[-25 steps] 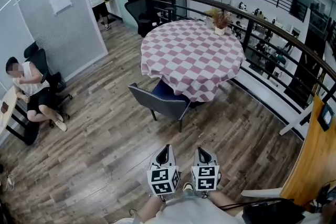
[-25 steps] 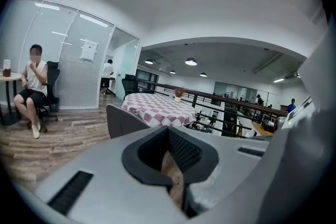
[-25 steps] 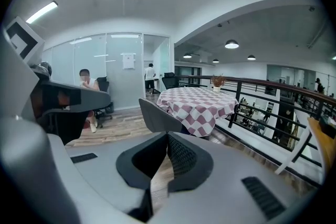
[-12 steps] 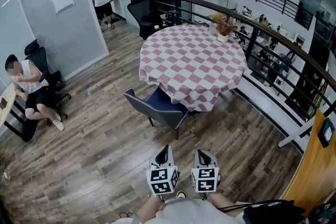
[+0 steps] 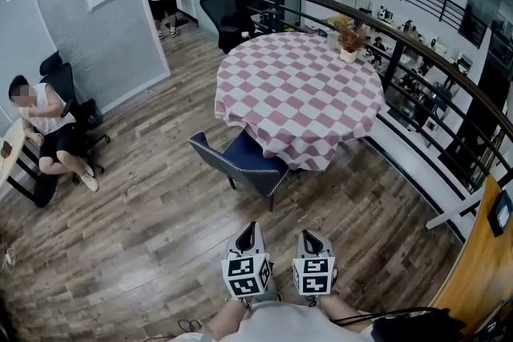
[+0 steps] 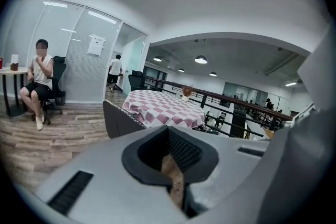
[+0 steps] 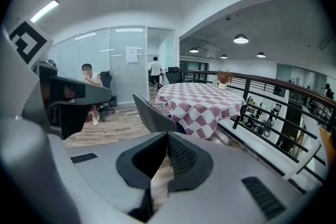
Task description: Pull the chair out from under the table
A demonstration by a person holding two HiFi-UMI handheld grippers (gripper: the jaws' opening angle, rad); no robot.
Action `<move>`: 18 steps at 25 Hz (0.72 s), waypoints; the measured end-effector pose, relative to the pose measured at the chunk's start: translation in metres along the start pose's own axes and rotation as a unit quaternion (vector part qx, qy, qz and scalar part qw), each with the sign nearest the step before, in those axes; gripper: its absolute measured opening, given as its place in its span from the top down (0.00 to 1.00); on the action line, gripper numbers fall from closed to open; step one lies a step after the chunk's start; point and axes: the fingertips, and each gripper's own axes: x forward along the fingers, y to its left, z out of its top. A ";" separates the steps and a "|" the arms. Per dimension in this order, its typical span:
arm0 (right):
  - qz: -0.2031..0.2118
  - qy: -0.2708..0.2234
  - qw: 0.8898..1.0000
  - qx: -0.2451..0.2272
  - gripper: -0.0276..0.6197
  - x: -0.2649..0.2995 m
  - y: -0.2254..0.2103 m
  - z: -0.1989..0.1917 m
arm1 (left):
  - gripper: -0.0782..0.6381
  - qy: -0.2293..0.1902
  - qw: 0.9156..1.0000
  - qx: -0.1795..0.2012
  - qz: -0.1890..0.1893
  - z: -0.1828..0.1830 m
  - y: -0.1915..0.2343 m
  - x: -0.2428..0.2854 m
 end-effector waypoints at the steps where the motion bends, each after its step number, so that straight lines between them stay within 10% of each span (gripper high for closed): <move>1: 0.000 0.001 1.000 0.000 0.93 -0.001 -0.002 -0.003 | 0.89 0.000 1.000 -0.001 0.000 -0.002 -0.001 0.001; 18: -0.016 0.002 1.000 -0.008 0.93 0.090 -0.055 0.056 | 0.89 -0.004 1.000 -0.020 -0.005 0.045 0.010 0.117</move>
